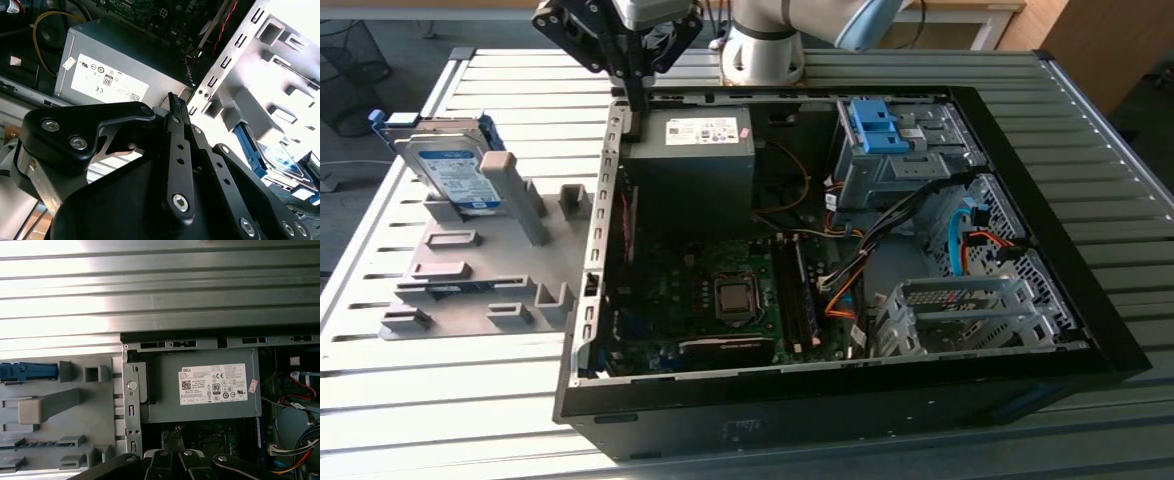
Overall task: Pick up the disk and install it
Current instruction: 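Reach for the disk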
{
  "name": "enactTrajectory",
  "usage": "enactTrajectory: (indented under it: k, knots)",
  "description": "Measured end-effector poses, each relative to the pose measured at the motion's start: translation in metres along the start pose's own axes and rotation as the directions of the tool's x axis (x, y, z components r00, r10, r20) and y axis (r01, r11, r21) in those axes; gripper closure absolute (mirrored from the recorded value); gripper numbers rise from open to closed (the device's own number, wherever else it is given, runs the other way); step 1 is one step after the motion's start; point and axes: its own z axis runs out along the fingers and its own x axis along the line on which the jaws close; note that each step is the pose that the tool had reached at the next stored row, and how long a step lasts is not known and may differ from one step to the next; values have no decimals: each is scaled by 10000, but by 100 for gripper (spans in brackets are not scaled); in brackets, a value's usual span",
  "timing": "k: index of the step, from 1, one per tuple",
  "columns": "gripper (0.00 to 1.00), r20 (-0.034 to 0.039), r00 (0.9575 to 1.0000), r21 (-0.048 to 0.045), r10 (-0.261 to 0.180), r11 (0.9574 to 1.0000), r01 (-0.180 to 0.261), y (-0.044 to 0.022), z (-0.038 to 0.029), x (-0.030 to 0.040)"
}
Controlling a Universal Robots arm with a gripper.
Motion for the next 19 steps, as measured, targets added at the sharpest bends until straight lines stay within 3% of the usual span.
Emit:
enactTrajectory:
  k: [6, 12, 19]
  knots:
    - [89, 0, 10000, 0, 1, 10000, -1, 7, 0, 40]
    - [89, 1, 10000, -1, 0, 10000, 0, 70, 2, 121]
    - [89, 0, 10000, 1, 1, 10000, -1, 91, 1, 226]
